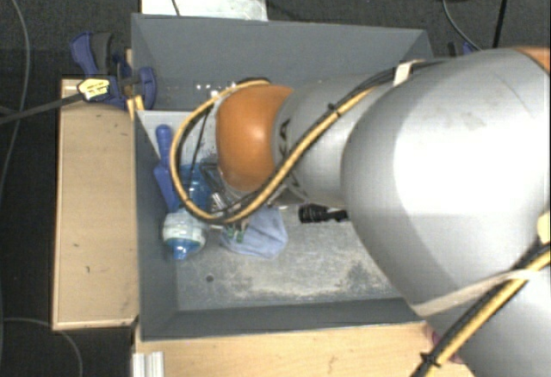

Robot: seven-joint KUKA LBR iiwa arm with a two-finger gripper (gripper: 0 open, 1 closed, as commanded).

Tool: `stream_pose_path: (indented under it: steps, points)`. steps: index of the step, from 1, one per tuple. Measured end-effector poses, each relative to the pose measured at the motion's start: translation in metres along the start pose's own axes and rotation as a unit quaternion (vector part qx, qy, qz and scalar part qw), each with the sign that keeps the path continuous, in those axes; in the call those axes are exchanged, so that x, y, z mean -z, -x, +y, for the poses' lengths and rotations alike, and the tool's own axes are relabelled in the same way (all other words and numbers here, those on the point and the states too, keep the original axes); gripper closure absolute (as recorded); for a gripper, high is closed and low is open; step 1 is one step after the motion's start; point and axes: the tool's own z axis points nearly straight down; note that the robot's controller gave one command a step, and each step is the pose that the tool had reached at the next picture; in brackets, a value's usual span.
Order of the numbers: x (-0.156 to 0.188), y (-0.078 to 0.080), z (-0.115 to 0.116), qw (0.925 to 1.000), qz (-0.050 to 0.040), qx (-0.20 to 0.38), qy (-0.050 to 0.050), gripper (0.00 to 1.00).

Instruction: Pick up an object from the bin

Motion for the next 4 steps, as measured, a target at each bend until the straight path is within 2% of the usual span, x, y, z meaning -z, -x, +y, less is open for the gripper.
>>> stream_pose_path:
  steps: [1, 2, 3, 4]
  points:
    - [0.0, 0.0, 0.0, 1.0, 0.0, 0.0, 0.0, 1.0]
    - [0.035, -0.006, -0.001, 0.9994, 0.0007, -0.034, 0.001, 1.0]
    - [0.069, 0.003, -0.021, 0.9975, -0.0007, -0.07, 0.002, 1.0]
    - [0.053, -0.016, -0.013, 0.9965, -0.0059, -0.084, 0.004, 1.0]
